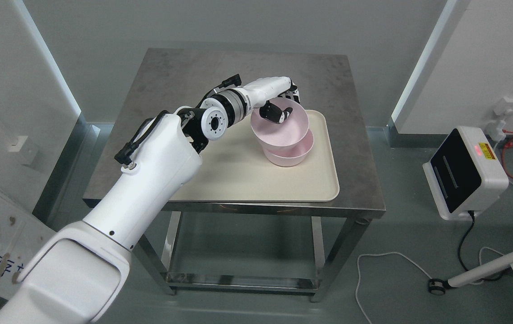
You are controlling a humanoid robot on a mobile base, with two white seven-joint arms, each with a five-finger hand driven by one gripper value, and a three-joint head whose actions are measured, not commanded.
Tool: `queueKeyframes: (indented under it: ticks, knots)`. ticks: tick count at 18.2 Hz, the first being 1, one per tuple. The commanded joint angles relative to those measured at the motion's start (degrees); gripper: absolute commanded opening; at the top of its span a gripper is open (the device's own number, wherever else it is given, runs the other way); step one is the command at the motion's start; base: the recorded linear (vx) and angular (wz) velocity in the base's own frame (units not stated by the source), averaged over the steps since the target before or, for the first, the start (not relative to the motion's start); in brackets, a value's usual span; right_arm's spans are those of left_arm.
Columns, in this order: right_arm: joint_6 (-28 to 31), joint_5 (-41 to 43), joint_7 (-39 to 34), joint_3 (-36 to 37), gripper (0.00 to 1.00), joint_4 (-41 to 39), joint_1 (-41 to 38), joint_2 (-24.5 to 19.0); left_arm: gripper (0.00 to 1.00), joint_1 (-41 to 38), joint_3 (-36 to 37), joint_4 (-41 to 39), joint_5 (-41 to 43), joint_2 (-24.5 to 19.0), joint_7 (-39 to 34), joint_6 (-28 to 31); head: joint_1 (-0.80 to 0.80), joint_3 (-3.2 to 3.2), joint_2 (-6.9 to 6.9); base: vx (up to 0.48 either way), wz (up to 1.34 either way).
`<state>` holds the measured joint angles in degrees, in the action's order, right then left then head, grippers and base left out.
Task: Stack pink IKEA bowls on left shelf middle
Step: 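Carry the bowl over the other pink bowl and lower it inside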
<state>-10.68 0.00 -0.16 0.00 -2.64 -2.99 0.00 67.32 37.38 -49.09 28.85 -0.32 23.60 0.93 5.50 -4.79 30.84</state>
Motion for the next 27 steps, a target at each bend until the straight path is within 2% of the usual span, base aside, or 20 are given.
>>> queueKeyframes:
  ticks: [1, 4, 5, 6, 7, 8, 10, 12, 15, 19, 22, 27]
  knots:
    - [0.05, -0.44, -0.02, 0.53, 1.00, 0.00, 0.00, 1.00, 0.40, 0.27, 0.15, 1.98, -1.43, -0.68, -0.05, -0.05, 0.00, 0.00, 0.00, 0.000, 0.00]
    - [0.05, -0.44, -0.02, 0.53, 1.00, 0.00, 0.00, 1.00, 0.50, 0.27, -2.73, 1.89, -1.61, -0.68, -0.05, -0.40, 0.00, 0.00, 0.00, 0.000, 0.00]
    - [0.05, -0.44, -0.02, 0.61, 1.00, 0.00, 0.00, 1.00, 0.56, 0.18, -5.80, 1.28, -1.96, -0.68, -0.31, -0.92, 0.00, 0.00, 0.00, 0.000, 0.00]
    - [0.05, -0.44, -0.02, 0.53, 1.00, 0.00, 0.00, 1.00, 0.70, -0.08, -10.09, 0.32, -2.13, -0.68, -2.57, -1.71, 0.00, 0.00, 0.00, 0.000, 0.00]
    - [0.05, -0.44, -0.02, 0.61, 1.00, 0.00, 0.00, 1.00, 0.81, -0.52, -13.62, -0.82, -2.31, -0.68, -6.16, -3.46, 0.00, 0.00, 0.00, 0.000, 0.00]
    - [0.05, -0.44, -0.02, 0.53, 1.00, 0.00, 0.00, 1.00, 0.85, -1.83, -17.57, -3.10, -3.01, -0.68, -9.68, -6.44, 0.00, 0.00, 0.00, 0.000, 0.00]
    - [0.05, -0.44, -0.02, 0.53, 1.00, 0.00, 0.00, 1.00, 0.91, -5.26, -23.82, -7.84, -7.38, -0.68, -10.07, -11.71, 0.00, 0.00, 0.00, 0.000, 0.00]
    - [0.05, -0.44, -0.02, 0.53, 1.00, 0.00, 0.00, 1.00, 0.91, -10.68, -24.46, -13.89, -11.96, -0.68, -8.41, -14.11, 0.00, 0.00, 0.00, 0.000, 0.00]
    - [0.05, -0.44, -0.02, 0.53, 1.00, 0.00, 0.00, 1.00, 0.91, -19.92, -24.20, -24.27, -11.98, -0.68, 2.81, -14.02, 0.00, 0.00, 0.00, 0.000, 0.00]
    - [0.05, -0.44, -0.02, 0.53, 1.00, 0.00, 0.00, 1.00, 0.88, -22.59, -20.96, -27.55, -10.14, -0.68, 4.79, -13.76, 0.00, 0.00, 0.00, 0.000, 0.00]
    - [0.05, -0.44, -0.02, 0.53, 1.00, 0.00, 0.00, 1.00, 0.88, -22.50, -17.97, -27.55, -4.00, -0.68, 5.22, -13.41, 0.00, 0.00, 0.00, 0.000, 0.00]
    - [0.05, -0.44, -0.02, 0.53, 1.00, 0.00, 0.00, 1.00, 0.83, -22.76, -16.99, -27.11, 11.73, -1.44, 10.31, -7.96, 0.00, 0.00, 0.00, 0.000, 0.00]
